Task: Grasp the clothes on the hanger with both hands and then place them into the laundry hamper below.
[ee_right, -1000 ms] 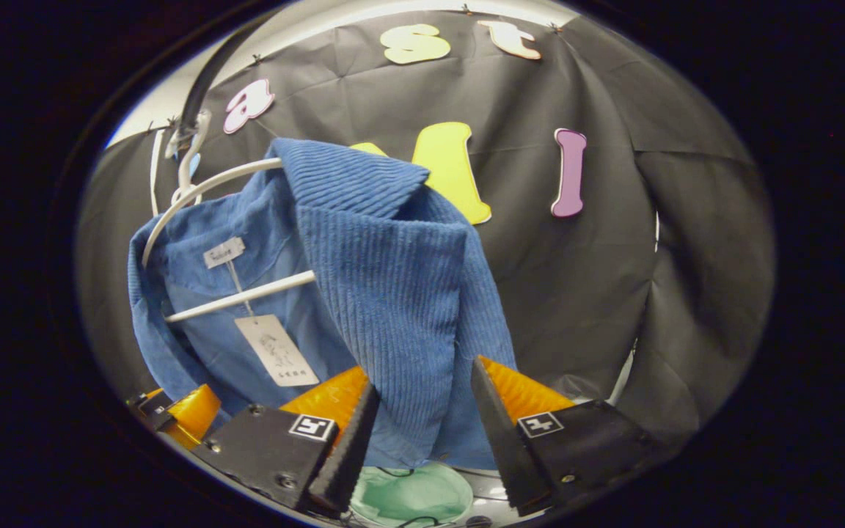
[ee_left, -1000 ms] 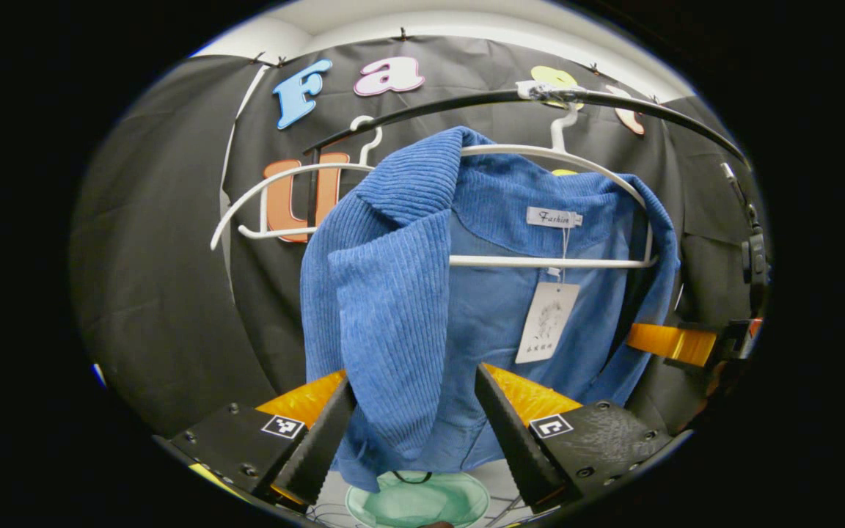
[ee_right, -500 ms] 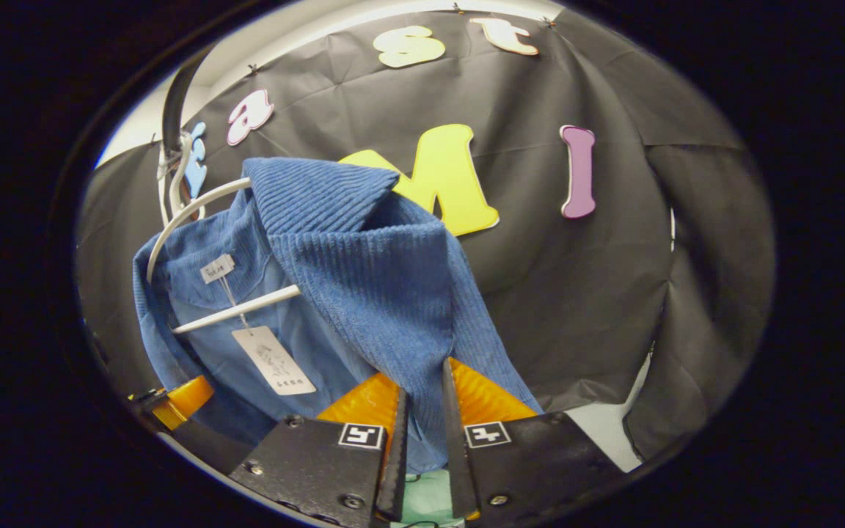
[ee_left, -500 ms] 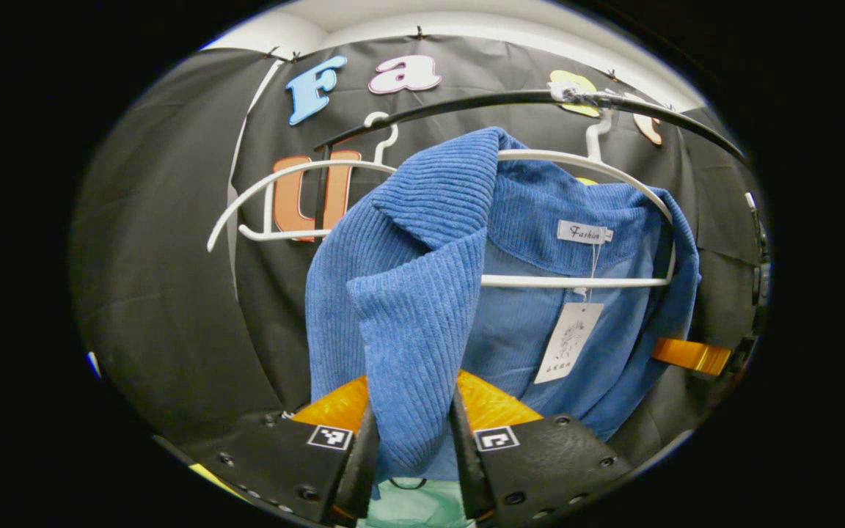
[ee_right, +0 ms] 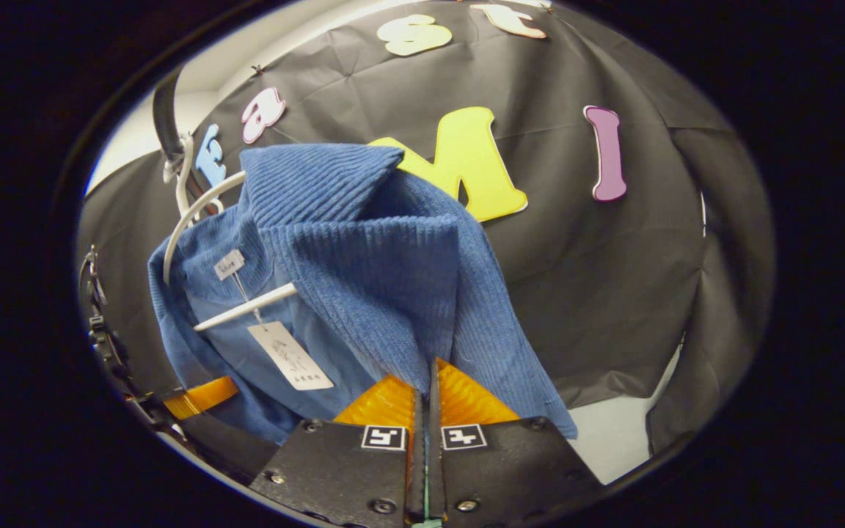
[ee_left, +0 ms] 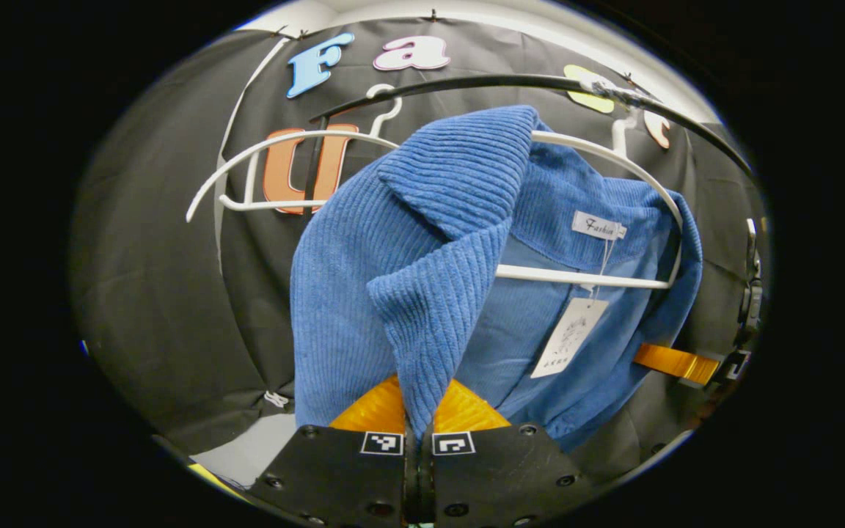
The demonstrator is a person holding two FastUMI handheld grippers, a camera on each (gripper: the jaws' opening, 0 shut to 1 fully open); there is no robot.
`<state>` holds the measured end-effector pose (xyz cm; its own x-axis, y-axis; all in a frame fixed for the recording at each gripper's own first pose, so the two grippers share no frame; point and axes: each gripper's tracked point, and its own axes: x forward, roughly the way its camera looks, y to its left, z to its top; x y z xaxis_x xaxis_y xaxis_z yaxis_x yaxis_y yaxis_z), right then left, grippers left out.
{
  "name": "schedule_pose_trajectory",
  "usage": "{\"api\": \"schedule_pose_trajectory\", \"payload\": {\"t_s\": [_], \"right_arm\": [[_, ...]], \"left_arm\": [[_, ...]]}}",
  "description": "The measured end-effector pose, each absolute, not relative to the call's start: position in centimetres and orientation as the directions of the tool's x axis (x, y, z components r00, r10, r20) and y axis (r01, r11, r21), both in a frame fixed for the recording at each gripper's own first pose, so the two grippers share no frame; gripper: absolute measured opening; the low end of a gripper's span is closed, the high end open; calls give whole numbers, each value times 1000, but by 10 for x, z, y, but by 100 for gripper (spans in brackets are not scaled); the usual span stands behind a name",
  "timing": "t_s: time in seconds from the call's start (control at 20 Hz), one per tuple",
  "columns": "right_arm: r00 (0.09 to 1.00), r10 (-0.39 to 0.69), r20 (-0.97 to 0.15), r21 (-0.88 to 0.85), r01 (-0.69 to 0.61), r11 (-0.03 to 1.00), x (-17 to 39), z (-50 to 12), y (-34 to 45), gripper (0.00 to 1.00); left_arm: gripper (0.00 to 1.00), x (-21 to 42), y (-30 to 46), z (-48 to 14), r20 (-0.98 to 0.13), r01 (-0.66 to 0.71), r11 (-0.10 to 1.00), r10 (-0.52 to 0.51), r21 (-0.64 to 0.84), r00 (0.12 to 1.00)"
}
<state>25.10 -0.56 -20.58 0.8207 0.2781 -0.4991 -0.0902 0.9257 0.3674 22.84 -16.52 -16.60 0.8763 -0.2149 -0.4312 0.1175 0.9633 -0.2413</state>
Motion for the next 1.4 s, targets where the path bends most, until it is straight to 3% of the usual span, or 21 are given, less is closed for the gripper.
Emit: {"api": "schedule_pose_trajectory", "payload": {"t_s": [0.1, 0.15, 0.25, 0.3, 0.35, 0.7, 1.4], "right_arm": [[820, 287, -495, 402, -76, 912, 255, -205, -12, 5], [820, 288, -494, 419, -65, 905, 256, -204, -15, 5], [817, 307, -489, 454, -62, 889, 255, -200, -17, 5], [818, 314, -482, 471, -61, 880, 256, -196, -20, 5], [820, 324, -472, 488, -62, 871, 257, -191, -24, 5], [849, 369, -378, 667, -27, 745, 272, -164, -49, 4], [913, 327, -245, 760, -29, 649, 284, -110, -91, 4]], "left_arm": [[6, 230, -160, -162, -423, 120, 963, -216, -244, 880], [1, 230, -156, -159, -415, 119, 962, -215, -244, 884], [0, 230, -147, -150, -400, 110, 960, -210, -257, 892], [5, 230, -143, -143, -391, 104, 957, -208, -271, 897], [0, 231, -137, -137, -381, 100, 954, -207, -282, 901], [1, 240, -98, -103, -335, 79, 950, -183, -303, 924], [0, 258, -30, -50, -256, 48, 958, -124, -284, 959]]}}
